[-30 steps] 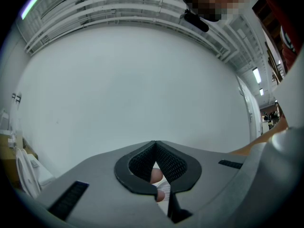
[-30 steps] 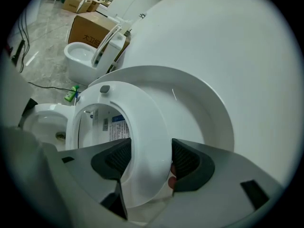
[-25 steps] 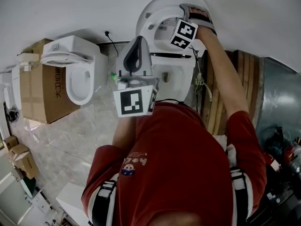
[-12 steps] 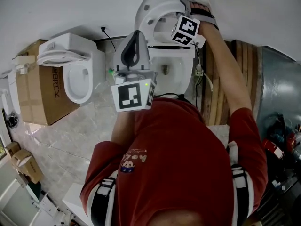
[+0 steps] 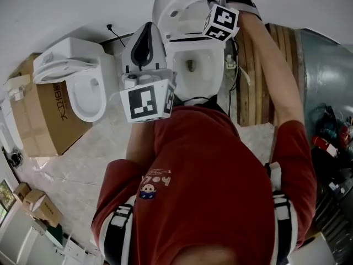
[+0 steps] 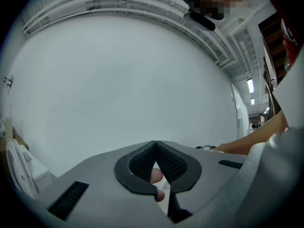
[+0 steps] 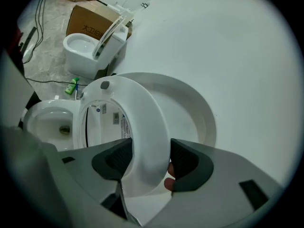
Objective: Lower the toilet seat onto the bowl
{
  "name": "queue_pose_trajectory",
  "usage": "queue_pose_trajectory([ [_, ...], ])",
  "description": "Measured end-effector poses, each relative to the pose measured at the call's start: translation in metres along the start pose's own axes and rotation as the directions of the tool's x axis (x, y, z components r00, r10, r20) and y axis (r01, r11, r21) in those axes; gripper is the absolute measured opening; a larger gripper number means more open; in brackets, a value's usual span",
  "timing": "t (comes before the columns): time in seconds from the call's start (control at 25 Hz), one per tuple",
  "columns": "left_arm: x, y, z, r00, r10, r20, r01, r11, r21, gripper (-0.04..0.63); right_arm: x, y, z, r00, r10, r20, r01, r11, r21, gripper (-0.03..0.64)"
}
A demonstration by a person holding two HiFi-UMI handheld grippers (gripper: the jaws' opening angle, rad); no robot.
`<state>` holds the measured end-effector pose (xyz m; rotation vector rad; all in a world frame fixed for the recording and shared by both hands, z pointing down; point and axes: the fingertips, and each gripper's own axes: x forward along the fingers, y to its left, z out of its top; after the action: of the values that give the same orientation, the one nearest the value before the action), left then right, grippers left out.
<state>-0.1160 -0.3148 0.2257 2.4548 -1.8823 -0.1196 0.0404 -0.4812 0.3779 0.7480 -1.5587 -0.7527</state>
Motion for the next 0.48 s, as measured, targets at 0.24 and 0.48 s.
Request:
queue_pose_trajectory([
  [0.24, -0.009, 0.009, -0.012, 0.996, -0.087, -0.022, 0.086, 0.996, -0.036, 0.009, -0.019, 0.012, 0.001, 0.999, -0.010, -0.048, 0.010, 1.000, -0.001, 0.252],
  [0.48, -0.033, -0.008, -0.007, 0.992, -0.125, -0.020, 0.124, 0.992, -0.036, 0.009, -0.048, 0.029, -0.003, 0.997, -0.042, -0.060, 0.042, 0.999, 0.001, 0.250],
])
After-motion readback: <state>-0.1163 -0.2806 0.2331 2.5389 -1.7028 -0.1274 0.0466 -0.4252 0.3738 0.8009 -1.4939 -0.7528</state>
